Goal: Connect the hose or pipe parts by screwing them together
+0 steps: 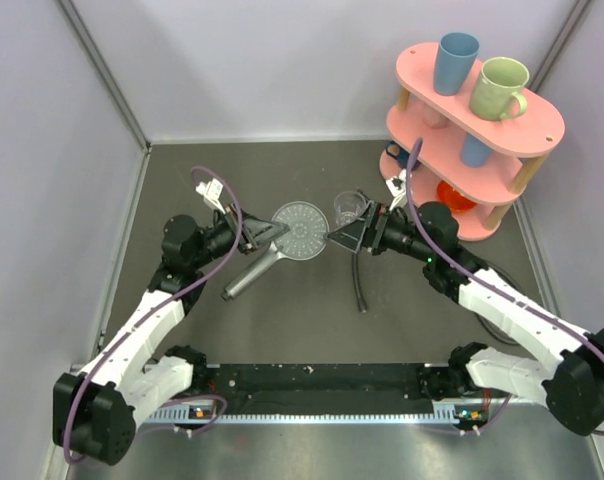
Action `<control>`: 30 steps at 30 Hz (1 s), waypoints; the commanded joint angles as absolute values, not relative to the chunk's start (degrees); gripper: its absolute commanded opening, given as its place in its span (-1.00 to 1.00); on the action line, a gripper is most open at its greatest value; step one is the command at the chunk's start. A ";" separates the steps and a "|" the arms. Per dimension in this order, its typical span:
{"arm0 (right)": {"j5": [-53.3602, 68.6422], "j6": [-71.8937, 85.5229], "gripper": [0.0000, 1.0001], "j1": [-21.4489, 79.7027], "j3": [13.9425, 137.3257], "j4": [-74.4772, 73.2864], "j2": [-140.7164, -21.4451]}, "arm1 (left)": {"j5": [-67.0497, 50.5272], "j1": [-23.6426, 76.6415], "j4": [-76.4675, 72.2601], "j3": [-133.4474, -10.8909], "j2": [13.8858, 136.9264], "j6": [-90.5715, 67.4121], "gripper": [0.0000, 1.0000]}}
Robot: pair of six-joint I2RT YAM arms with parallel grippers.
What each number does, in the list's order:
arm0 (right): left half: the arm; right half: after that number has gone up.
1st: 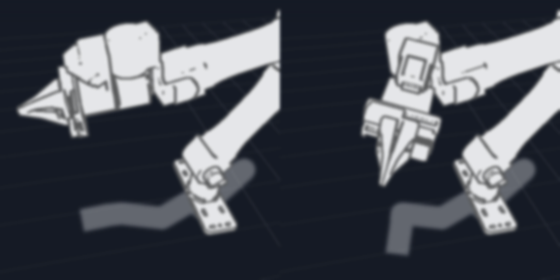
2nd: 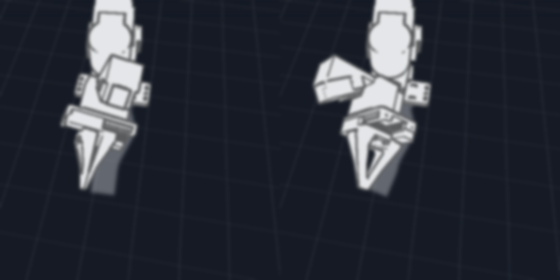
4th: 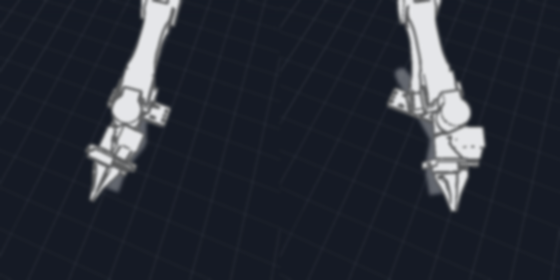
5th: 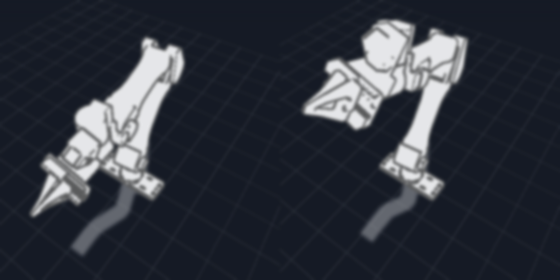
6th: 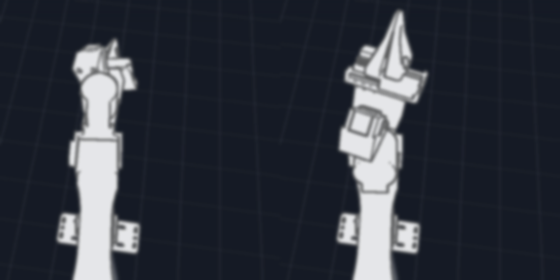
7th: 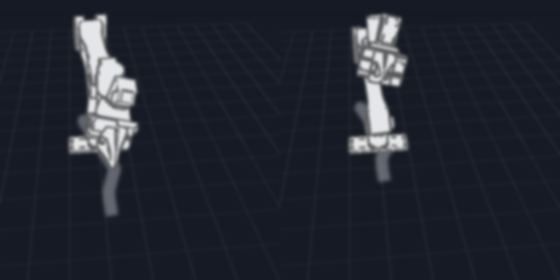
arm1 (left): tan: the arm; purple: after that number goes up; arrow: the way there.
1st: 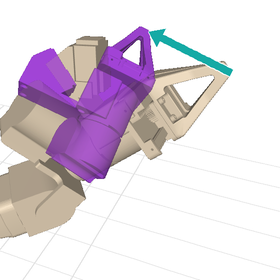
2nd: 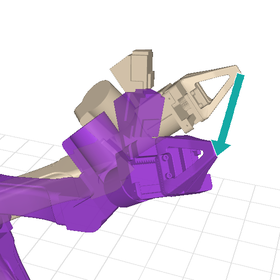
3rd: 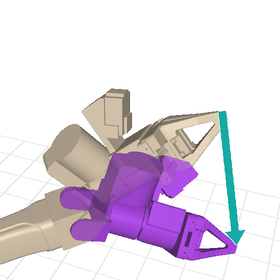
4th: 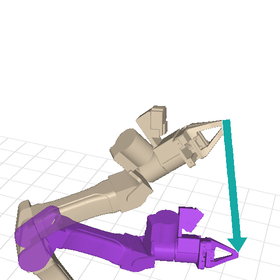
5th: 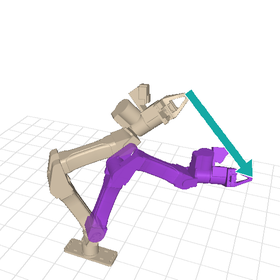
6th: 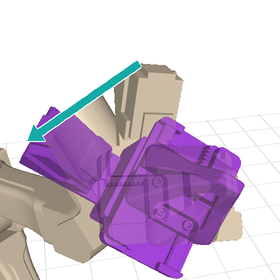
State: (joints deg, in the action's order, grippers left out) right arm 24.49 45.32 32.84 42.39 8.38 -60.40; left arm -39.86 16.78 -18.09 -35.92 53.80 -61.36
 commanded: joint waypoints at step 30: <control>54.83 43.42 -1.00 29.27 54.66 23.12 -73.12 | -52.11 17.40 -5.90 -40.78 51.59 -47.82 0.33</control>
